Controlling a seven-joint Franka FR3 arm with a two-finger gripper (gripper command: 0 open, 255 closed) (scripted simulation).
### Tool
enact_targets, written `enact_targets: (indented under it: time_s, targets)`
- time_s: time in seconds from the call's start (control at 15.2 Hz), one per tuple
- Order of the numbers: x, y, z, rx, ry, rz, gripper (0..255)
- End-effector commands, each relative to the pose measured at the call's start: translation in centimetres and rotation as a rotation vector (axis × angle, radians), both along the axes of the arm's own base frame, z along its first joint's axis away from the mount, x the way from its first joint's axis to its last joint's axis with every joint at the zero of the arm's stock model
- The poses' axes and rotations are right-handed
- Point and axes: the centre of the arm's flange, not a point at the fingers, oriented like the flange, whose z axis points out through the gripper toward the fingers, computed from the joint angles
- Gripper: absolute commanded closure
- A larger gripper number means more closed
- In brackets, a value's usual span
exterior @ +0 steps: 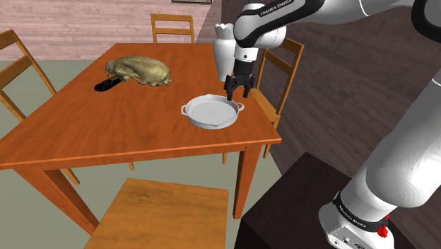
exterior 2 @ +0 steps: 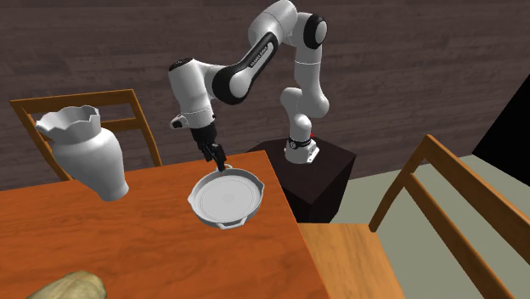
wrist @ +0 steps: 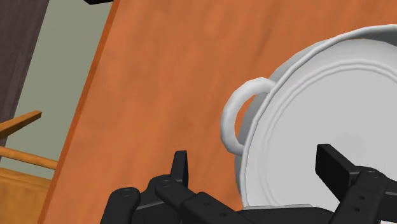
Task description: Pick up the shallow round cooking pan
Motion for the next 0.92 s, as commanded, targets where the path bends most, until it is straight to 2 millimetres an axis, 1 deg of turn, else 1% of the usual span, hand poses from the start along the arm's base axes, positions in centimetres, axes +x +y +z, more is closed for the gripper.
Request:
enact_targets:
  time_s: [0.0, 0.13, 0.2, 0.33, 0.4, 0.86]
  targets:
    - [0.1, 0.0, -1.0, 0.0, 0.0, 0.0, 0]
    - [0.1, 0.0, -2.1, 0.0, 0.0, 0.0, 0]
    - [0.1, 0.0, -2.9, 0.0, 0.0, 0.0, 0]
    - [0.1, 0.0, -2.9, 0.0, 0.0, 0.0, 0]
    - [0.0, -0.1, -2.9, 0.0, 0.0, 0.0, 255]
    - [0.0, -0.1, -2.9, 0.0, 0.0, 0.0, 255]
